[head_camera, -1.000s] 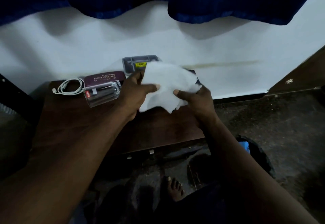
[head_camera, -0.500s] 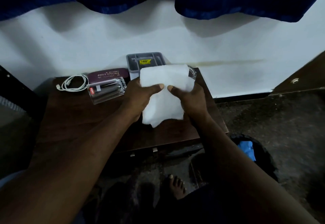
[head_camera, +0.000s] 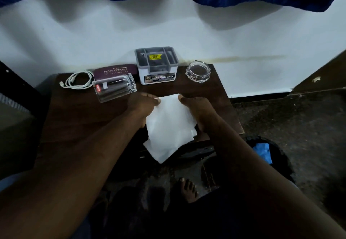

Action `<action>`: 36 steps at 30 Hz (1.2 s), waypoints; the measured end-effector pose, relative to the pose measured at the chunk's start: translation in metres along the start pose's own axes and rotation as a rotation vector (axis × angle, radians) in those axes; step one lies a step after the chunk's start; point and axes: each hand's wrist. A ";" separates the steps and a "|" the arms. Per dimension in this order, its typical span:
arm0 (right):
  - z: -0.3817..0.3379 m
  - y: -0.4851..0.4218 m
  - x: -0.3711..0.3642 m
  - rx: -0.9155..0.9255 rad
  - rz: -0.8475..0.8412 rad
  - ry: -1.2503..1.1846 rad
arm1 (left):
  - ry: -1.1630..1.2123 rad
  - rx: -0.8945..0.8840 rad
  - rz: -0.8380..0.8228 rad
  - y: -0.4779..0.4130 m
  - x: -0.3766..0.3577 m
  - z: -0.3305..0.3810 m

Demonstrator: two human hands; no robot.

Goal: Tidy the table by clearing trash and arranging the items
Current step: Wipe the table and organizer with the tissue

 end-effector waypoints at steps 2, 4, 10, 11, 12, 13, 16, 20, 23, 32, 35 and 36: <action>-0.001 -0.001 0.002 -0.072 -0.003 -0.094 | -0.027 -0.009 0.050 -0.006 0.002 -0.003; -0.002 -0.001 0.005 -0.151 -0.016 -0.105 | -0.077 -0.028 0.092 -0.012 0.005 -0.004; -0.002 -0.004 0.016 -0.112 -0.054 0.071 | -0.262 -0.098 -0.041 -0.010 0.015 0.000; -0.001 -0.004 0.017 -0.089 -0.042 0.131 | -0.351 -0.116 -0.071 -0.007 0.017 0.000; 0.001 -0.003 0.017 -0.055 -0.014 0.195 | -0.427 -0.133 -0.087 -0.004 0.018 0.000; 0.002 -0.002 0.015 -0.012 0.025 0.241 | -0.473 -0.146 -0.090 -0.002 0.019 -0.001; 0.004 -0.002 0.009 0.068 0.102 0.249 | -0.416 -0.122 -0.049 -0.001 0.019 -0.003; -0.002 0.006 0.014 0.114 0.124 0.259 | -0.191 0.007 -0.020 -0.005 0.022 -0.002; -0.005 0.018 0.026 0.150 0.223 0.434 | -0.074 0.093 -0.019 -0.007 0.027 -0.001; 0.022 0.062 0.000 0.090 -0.107 0.855 | 0.076 0.238 0.004 -0.013 0.032 0.000; 0.027 0.071 -0.011 0.130 -0.019 0.861 | 0.077 0.249 0.013 -0.014 0.042 0.002; 0.027 0.073 -0.011 0.141 -0.004 0.874 | 0.053 0.239 0.014 -0.013 0.046 0.002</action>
Point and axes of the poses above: each hand's wrist, its own y-axis away from the middle knuckle, its own x-axis out of the back of the hand, z = x × y, and after that the axes turned 1 degree about x, right-handed
